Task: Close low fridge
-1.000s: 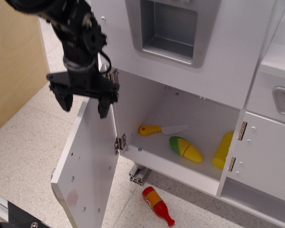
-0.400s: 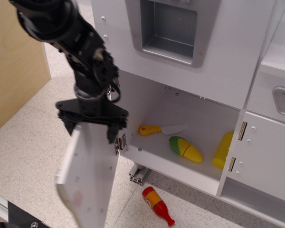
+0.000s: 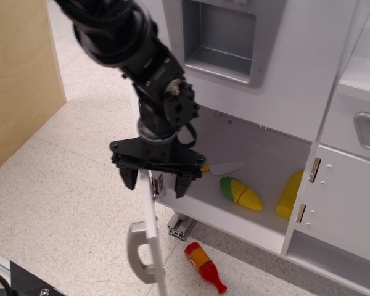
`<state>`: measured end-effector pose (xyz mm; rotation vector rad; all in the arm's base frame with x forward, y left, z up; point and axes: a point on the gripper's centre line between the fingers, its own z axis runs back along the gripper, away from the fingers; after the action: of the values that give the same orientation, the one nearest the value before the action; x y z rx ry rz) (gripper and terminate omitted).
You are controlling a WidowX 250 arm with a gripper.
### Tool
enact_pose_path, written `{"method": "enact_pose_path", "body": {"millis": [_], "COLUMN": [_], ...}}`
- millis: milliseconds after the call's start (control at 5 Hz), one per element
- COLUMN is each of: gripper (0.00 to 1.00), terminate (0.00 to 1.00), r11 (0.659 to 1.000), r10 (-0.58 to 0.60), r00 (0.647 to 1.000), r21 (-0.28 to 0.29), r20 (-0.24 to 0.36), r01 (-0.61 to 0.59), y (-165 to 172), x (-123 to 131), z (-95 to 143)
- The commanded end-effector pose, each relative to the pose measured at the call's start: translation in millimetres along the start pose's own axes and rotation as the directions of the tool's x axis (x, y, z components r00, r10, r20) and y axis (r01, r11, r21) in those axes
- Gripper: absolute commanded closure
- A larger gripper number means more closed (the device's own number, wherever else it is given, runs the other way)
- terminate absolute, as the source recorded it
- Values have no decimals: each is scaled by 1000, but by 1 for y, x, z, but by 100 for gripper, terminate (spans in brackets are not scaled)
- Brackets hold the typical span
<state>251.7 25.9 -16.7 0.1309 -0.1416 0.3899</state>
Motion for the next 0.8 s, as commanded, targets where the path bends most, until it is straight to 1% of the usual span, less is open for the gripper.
{"method": "enact_pose_path", "body": {"millis": [0, 200, 400, 600], "gripper": [0, 0, 0, 0], "terminate": [0, 0, 0, 0], "r11": [998, 993, 982, 981], "r10": [22, 11, -15, -42], "r00": [999, 999, 999, 998], "r21": [-62, -117, -185, -190], "r20": [42, 52, 52, 51], "r01": [-20, -4, 24, 51], "y": [-12, -8, 9, 39], "x": [14, 14, 7, -2], "z": [22, 44, 71, 84]}}
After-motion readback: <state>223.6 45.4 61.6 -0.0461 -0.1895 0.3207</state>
